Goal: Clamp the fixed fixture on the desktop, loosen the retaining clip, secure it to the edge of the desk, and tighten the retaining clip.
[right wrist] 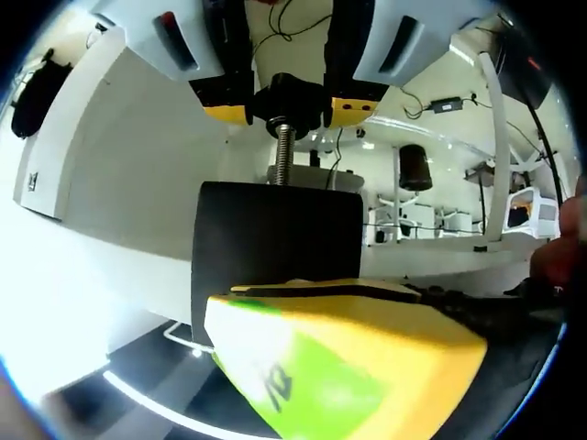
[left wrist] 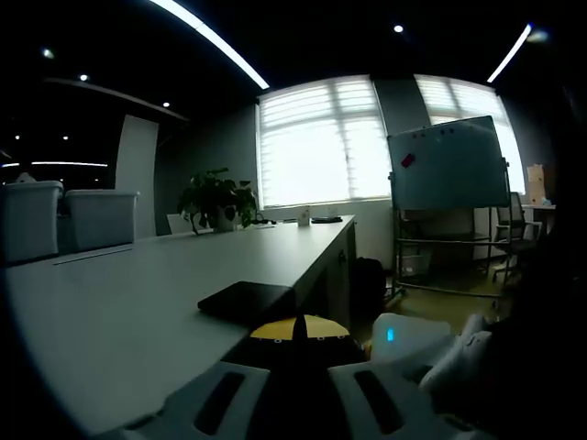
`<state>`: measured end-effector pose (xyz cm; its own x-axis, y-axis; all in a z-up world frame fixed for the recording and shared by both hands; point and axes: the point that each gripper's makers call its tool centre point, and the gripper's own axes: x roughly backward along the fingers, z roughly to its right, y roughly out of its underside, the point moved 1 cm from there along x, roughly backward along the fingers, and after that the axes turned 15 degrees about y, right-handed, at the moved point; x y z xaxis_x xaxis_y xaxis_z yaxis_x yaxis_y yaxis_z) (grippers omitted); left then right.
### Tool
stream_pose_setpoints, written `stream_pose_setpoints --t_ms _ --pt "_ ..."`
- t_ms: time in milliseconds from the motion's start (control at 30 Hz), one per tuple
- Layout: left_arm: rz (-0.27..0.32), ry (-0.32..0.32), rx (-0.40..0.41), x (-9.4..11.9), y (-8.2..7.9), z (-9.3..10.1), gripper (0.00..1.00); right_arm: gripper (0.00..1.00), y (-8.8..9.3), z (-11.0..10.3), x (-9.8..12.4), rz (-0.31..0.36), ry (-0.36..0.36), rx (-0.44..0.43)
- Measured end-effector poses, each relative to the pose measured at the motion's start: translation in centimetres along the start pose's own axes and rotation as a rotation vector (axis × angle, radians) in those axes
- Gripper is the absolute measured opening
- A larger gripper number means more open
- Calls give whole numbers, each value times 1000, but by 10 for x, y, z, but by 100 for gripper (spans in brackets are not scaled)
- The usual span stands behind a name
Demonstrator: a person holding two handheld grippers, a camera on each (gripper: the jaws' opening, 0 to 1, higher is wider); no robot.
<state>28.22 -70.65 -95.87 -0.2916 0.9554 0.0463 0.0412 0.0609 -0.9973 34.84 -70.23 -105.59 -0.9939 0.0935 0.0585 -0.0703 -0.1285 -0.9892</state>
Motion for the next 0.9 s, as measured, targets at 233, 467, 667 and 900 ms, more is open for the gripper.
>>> stream_pose_setpoints --t_ms 233,467,667,900 --pt "15 -24 10 0 -1 -1 1 27 -2 -1 1 35 -146 64" --pt "-3 -44 13 -4 -1 -1 1 27 -3 1 -1 61 -274 121" --pt "-11 -78 17 -5 -2 -1 1 26 -2 -5 1 67 -347 81" --pt "-7 -83 23 -5 -1 -6 1 26 -4 -13 3 145 -568 47"
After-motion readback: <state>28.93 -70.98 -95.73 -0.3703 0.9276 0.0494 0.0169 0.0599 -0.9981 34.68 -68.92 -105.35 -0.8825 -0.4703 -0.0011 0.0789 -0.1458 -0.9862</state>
